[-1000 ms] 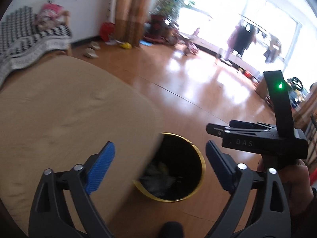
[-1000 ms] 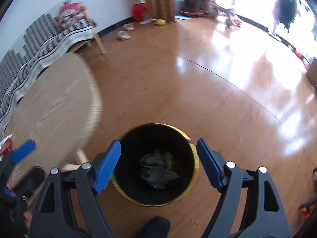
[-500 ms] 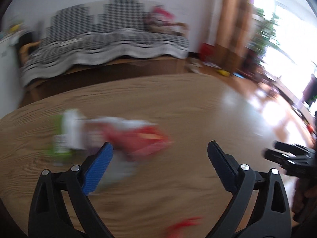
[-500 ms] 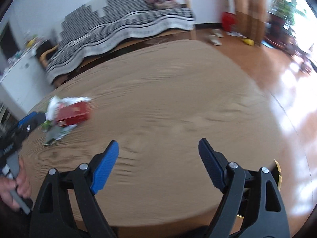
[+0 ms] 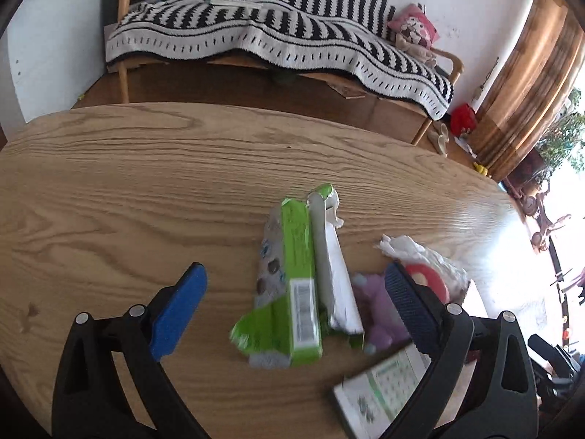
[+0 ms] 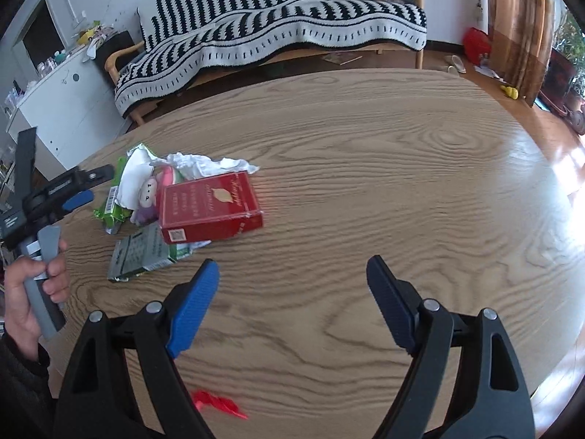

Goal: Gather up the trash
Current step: 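Grasp the green-white carton with the left tool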

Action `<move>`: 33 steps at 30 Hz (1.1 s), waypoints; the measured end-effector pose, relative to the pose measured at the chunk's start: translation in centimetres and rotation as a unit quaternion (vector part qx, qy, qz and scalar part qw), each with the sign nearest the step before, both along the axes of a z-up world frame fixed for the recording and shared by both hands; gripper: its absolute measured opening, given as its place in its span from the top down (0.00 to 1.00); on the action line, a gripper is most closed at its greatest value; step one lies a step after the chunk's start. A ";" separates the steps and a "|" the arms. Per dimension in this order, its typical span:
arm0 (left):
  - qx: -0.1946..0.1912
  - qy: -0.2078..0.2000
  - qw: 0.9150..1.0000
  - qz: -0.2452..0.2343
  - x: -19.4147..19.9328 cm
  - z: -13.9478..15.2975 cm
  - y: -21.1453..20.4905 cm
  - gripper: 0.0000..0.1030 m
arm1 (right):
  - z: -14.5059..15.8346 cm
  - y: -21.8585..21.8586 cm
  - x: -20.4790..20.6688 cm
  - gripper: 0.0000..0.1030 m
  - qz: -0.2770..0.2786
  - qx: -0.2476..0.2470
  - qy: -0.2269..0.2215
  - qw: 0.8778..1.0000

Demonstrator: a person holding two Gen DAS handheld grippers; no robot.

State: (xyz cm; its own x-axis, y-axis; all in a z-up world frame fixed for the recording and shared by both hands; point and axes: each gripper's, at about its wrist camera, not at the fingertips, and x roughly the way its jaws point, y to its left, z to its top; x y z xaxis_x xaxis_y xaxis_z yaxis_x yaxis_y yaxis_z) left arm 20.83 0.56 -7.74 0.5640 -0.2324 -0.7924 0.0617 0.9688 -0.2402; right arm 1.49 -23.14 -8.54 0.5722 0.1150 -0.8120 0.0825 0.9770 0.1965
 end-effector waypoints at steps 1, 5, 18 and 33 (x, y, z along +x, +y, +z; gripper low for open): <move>-0.001 0.005 1.000 0.001 1.1 -0.6 -0.3 0.08 | -0.1 0.3 0.4 0.22 0.002 -0.001 0.002 1.000; -0.001 0.007 1.000 0.000 2.3 -1.7 -0.6 0.09 | -0.4 1.4 1.4 0.22 0.010 0.000 0.004 1.000; -0.030 -0.008 0.999 0.009 2.0 0.0 1.1 0.90 | 0.0 1.7 1.6 0.22 0.020 0.014 -0.007 1.000; -0.086 -0.042 0.995 0.001 -6.2 5.4 5.0 0.90 | -1.1 3.9 4.2 0.12 0.046 0.103 0.016 0.993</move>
State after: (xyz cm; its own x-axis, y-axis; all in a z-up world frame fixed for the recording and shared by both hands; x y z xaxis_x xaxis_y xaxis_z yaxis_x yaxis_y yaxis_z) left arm 14.58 5.59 -2.35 0.6270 -0.3587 -0.6915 0.0864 0.9143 -0.3958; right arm 5.67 -19.20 -9.66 0.5268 0.3315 -0.7827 0.0047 0.9197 0.3927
